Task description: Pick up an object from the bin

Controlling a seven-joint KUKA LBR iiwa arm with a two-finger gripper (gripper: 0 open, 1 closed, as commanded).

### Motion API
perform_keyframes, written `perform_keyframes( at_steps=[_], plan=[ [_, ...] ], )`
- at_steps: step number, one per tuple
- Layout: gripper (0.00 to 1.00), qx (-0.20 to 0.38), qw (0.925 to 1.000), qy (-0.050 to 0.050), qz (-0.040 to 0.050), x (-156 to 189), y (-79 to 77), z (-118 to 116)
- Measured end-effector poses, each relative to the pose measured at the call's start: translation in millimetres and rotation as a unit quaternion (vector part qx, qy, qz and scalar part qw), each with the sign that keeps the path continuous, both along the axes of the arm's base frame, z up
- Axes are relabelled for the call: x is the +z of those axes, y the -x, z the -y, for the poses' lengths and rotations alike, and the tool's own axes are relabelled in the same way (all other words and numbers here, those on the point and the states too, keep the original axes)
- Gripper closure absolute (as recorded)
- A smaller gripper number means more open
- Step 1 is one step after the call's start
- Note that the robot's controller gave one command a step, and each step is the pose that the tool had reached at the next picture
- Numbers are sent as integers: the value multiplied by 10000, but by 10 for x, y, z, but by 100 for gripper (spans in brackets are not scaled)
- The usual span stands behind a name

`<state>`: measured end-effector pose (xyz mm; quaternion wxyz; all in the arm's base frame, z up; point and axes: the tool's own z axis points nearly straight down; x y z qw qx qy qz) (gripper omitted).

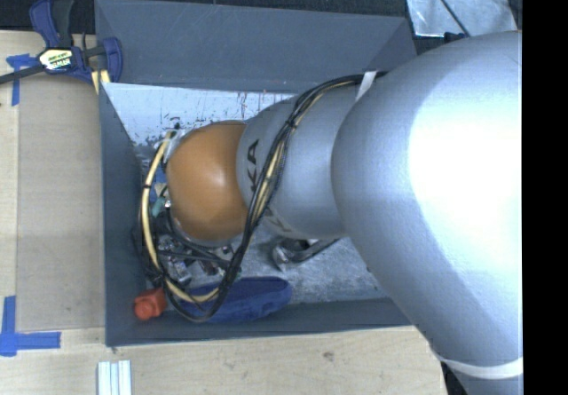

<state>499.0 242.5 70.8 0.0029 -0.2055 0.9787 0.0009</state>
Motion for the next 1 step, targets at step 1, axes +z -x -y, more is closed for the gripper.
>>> perform_keyframes(
  at_steps=[1],
  plan=[
    [100,306,9995,-7,28,1614,92,38]
  ],
)
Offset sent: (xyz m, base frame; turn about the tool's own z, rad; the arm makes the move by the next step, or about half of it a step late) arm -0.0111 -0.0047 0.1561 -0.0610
